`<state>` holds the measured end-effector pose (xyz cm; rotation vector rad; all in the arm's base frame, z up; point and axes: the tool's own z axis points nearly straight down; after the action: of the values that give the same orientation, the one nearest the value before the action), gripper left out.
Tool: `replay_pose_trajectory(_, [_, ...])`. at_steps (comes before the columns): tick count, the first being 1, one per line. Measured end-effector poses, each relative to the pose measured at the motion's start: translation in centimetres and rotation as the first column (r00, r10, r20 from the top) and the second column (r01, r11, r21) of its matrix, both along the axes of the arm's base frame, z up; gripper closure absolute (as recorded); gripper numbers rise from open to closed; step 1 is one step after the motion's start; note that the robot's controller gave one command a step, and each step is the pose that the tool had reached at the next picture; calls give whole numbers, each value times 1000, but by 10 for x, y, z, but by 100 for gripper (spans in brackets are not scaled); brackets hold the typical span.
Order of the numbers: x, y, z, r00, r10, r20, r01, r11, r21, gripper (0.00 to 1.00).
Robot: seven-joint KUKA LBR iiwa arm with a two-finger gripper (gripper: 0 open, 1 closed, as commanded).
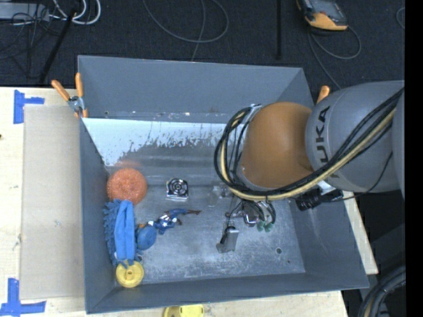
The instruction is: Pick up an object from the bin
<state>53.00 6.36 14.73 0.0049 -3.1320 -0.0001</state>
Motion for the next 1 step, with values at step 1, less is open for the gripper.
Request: replay_pose_trajectory(1, [2,0,4,1000,-2,8,2,1000,1,0])
